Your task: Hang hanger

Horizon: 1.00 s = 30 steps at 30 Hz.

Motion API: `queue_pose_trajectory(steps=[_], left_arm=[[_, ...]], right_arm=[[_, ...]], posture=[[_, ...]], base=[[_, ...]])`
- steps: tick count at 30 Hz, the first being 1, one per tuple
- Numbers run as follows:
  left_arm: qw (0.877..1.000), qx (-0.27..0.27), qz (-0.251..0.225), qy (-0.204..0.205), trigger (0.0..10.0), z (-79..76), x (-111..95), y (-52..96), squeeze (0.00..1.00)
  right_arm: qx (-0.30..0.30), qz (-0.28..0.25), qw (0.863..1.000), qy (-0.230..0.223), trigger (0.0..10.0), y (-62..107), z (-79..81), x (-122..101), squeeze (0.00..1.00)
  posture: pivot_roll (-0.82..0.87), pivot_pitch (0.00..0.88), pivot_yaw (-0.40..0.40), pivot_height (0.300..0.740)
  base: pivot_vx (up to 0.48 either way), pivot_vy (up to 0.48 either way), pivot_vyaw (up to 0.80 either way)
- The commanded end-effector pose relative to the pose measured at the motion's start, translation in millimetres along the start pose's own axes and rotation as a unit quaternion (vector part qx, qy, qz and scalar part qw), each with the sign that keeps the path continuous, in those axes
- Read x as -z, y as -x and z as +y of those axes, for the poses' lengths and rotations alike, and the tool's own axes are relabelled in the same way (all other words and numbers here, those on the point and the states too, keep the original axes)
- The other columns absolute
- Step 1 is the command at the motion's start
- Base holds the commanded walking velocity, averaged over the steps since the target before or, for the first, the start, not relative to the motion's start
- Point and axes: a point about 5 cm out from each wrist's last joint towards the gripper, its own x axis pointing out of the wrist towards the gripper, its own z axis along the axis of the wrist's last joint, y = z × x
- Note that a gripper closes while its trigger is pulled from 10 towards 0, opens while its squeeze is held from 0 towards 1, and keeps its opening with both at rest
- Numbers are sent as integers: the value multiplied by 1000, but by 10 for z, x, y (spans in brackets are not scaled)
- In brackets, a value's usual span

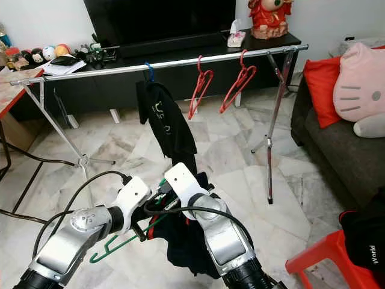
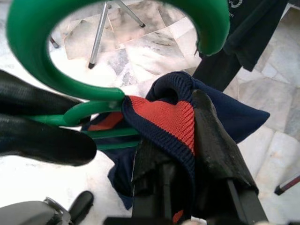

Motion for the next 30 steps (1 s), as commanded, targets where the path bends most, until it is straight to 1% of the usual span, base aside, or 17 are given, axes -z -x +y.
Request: queue_pose_trajectory(steps=[1, 2, 3, 4, 5, 6, 7, 8, 10, 14, 17, 21, 26, 28, 30], left_arm=[[997, 71, -13, -1, 10000, -212, -55, -51, 0], [997, 71, -13, -1, 10000, -212, -55, -51, 0], [997, 74, -29, -1, 10000, -236, -104, -59, 0], [997, 74, -29, -1, 10000, -236, -104, -59, 0], [996, 77, -41, -1, 10000, -253, -141, -65, 0], [995, 83, -57, 0, 10000, -280, -186, -60, 0], [995, 83, -57, 0, 10000, -280, -186, -60, 0], [994, 90, -59, 0, 10000, -294, -187, -32, 0], [994, 99, -55, -1, 10000, -306, -173, 4, 0], [994, 105, -44, -4, 10000, -295, -143, 58, 0], [994, 102, -41, -6, 10000, -265, -143, 84, 0], [996, 90, -26, -7, 10000, -226, -119, 92, 0], [996, 93, -3, -4, 10000, -241, -53, 91, 0], [997, 71, 1, -6, 10000, -205, -32, 66, 0], [999, 47, -7, -1, 10000, -164, -49, 31, 0]], right_arm=[[-18, -61, 998, 2, 10000, 46, 93, -276, 0], [-18, -61, 998, 2, 10000, 46, 93, -276, 0], [-22, -62, 998, 0, 10000, 50, 99, -277, 0], [-22, -62, 998, 0, 10000, 50, 99, -277, 0], [-24, -62, 998, -1, 10000, 53, 103, -279, 0], [-19, -64, 998, 7, 10000, 54, 89, -282, 0], [-19, -64, 998, 7, 10000, 54, 89, -282, 0], [-1, -67, 998, 16, 10000, 54, 36, -293, 0], [14, -67, 997, 20, 10000, 54, -14, -298, 0], [47, -56, 996, 44, 10000, 41, -124, -252, 0], [62, -48, 996, 36, 10000, 34, -179, -219, 0], [76, -27, 996, 40, 10000, 11, -233, -132, 0], [76, -28, 995, 49, 10000, 16, -242, -124, 0], [58, -34, 997, 43, 10000, 27, -208, -152, 0], [41, -41, 998, 36, 10000, 46, -163, -190, 0]], posture=[[-88, 0, 134, 740], [-88, 0, 134, 740], [-79, 0, 141, 740], [-79, 0, 141, 740], [-79, 0, 141, 740], [-79, 0, 141, 740], [-79, 0, 141, 740], [-74, 0, 151, 740], [-70, 0, 159, 740], [-66, 0, 166, 740], [-63, 0, 167, 740], [-63, 0, 168, 740], [-68, 0, 167, 740], [-70, 0, 164, 740], [-73, 0, 161, 740]], base=[[0, 0, 0], [0, 0, 0], [0, 0, 0], [0, 0, 0], [0, 0, 0], [0, 0, 0], [0, 0, 0], [0, 0, 0], [0, 0, 0], [0, 0, 0], [0, 0, 0], [0, 0, 0], [0, 0, 0], [0, 0, 0], [0, 0, 0]])
